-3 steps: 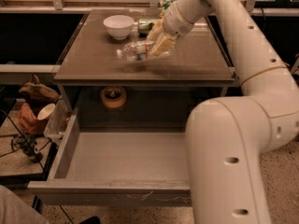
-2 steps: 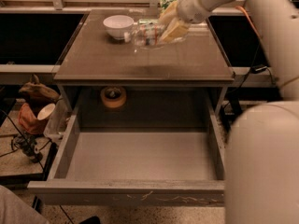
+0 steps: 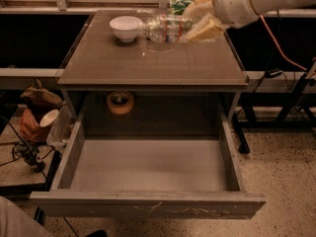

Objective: Place water bottle into top drawer

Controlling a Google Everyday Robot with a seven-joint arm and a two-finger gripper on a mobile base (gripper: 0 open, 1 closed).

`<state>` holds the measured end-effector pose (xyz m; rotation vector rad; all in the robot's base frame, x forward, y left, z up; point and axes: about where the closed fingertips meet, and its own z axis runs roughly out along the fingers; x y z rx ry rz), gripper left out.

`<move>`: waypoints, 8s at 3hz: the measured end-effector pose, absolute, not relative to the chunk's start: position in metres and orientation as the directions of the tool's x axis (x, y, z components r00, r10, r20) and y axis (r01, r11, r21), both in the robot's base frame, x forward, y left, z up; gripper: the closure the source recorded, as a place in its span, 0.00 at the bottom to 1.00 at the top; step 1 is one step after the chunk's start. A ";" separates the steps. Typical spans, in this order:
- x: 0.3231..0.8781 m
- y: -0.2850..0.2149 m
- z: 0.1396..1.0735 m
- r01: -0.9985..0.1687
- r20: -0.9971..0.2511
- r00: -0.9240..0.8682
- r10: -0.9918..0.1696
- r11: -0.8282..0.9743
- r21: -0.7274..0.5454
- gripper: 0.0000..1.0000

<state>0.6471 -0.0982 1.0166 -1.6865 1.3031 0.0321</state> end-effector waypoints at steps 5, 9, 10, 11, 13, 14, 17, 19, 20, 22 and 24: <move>0.524 -0.102 0.839 -0.900 -0.686 0.291 -0.667 0.052 -0.432 1.00; 0.536 -0.039 0.745 -0.892 -0.705 0.349 -0.617 0.012 -0.452 1.00; 0.557 -0.011 0.710 -0.862 -0.653 0.370 -0.661 0.018 -0.506 1.00; 0.576 0.004 0.683 -0.841 -0.602 0.362 -0.712 0.029 -0.541 1.00; 0.591 0.022 0.646 -0.863 -0.616 0.331 -0.715 0.034 -0.503 1.00; 0.591 0.024 0.636 -0.886 -0.652 0.315 -0.689 0.034 -0.463 1.00; 0.591 0.024 0.636 -0.886 -0.653 0.314 -0.689 0.034 -0.462 0.36; 0.591 0.024 0.636 -0.886 -0.653 0.315 -0.689 0.034 -0.462 0.00; 0.591 0.024 0.636 -0.886 -0.653 0.315 -0.689 0.034 -0.462 0.00; 0.577 -0.099 0.721 -0.862 -0.576 0.218 -0.788 0.122 -0.492 0.00; 0.522 -0.286 0.849 -0.754 -0.505 -0.047 -0.862 0.362 -0.549 0.00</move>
Offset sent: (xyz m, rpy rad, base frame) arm -0.0303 -0.0078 -0.0422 0.0060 0.0596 0.0148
